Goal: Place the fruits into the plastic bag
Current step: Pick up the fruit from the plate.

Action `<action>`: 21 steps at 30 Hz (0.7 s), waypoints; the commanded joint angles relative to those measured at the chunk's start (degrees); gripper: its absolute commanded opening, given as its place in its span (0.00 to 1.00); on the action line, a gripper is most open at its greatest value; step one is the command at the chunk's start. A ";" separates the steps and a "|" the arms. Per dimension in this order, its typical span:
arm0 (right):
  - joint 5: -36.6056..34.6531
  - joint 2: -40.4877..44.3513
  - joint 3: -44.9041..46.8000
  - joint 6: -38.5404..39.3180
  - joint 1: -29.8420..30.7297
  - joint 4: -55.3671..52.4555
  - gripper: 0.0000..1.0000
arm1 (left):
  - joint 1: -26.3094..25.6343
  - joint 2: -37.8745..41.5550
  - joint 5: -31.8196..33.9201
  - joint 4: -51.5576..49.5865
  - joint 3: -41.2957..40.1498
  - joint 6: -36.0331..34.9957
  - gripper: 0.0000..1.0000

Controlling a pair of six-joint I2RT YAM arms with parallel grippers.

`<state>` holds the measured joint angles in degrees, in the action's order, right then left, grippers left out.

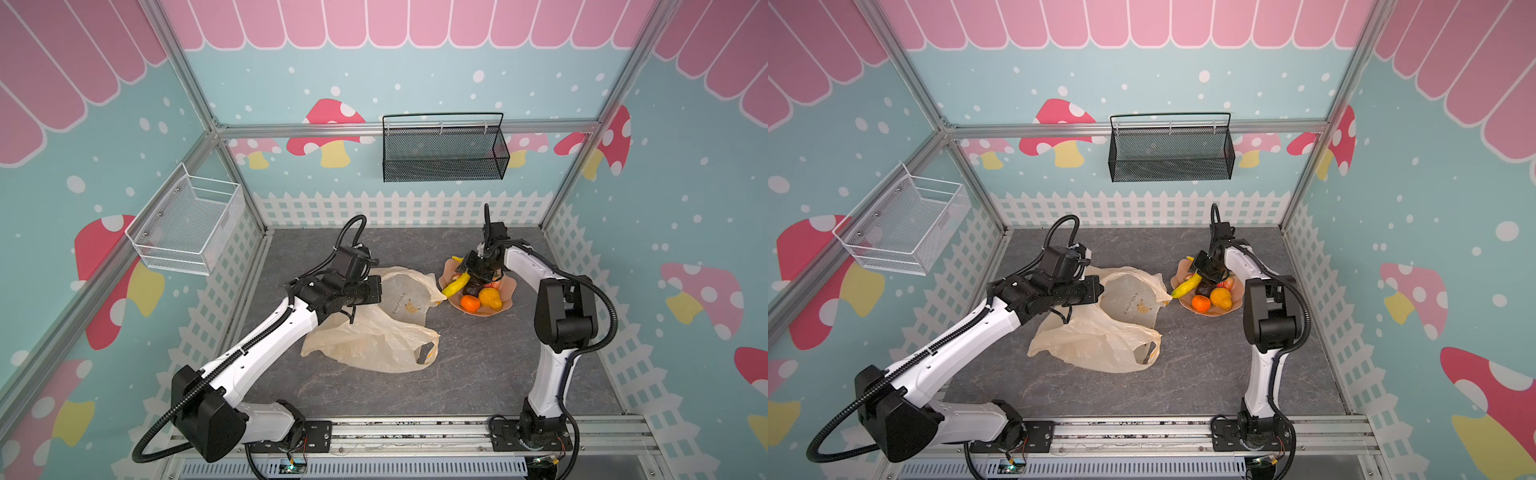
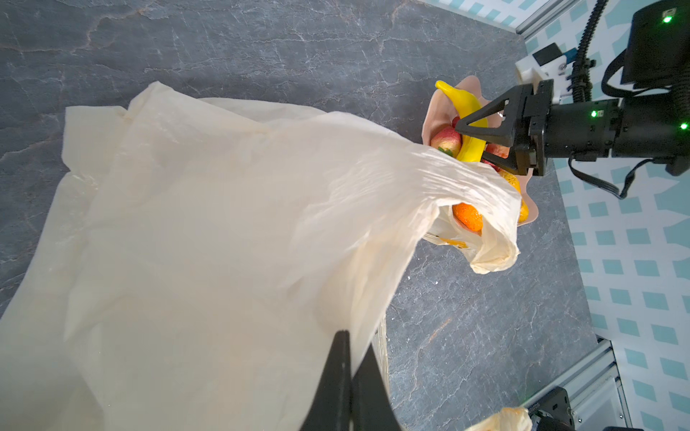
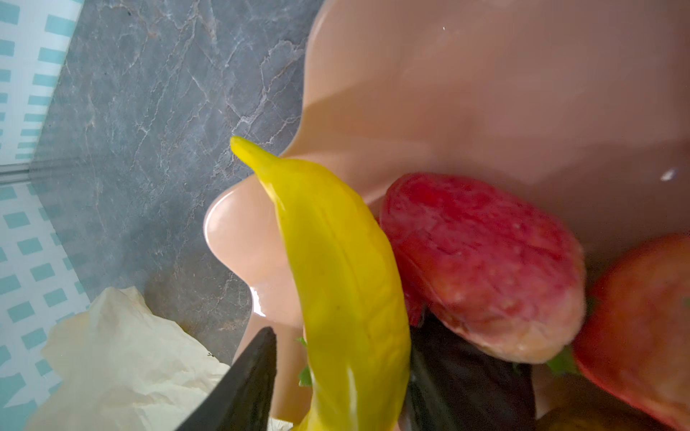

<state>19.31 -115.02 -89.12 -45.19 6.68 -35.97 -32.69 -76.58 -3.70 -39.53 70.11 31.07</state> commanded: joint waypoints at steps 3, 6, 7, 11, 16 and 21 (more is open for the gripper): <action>-0.38 -0.67 -0.90 0.12 -0.35 -0.36 0.39 | 0.36 1.34 -0.22 0.89 -0.33 0.12 0.00; -0.93 0.56 -0.42 0.22 -0.33 -0.03 0.33 | 0.40 1.40 -0.12 0.86 -0.32 0.13 0.00; -0.90 0.97 -0.09 0.32 -0.29 0.37 0.32 | 0.34 1.38 -0.14 0.87 -0.32 0.13 0.00; 0.02 2.76 2.04 0.31 -0.29 1.40 0.20 | 0.36 1.37 -0.22 0.87 -0.39 0.31 0.00; -0.19 5.74 2.07 0.07 -0.30 1.95 0.19 | 0.35 1.42 -0.25 0.77 -0.49 0.17 0.00; -0.33 11.16 0.78 0.10 -0.40 1.86 0.19 | 0.34 1.27 -0.25 0.68 -0.49 0.15 0.00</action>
<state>19.03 -107.98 -87.13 -44.86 6.63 -34.57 -32.69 -76.47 -3.70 -39.53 70.11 31.07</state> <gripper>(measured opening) 0.327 0.047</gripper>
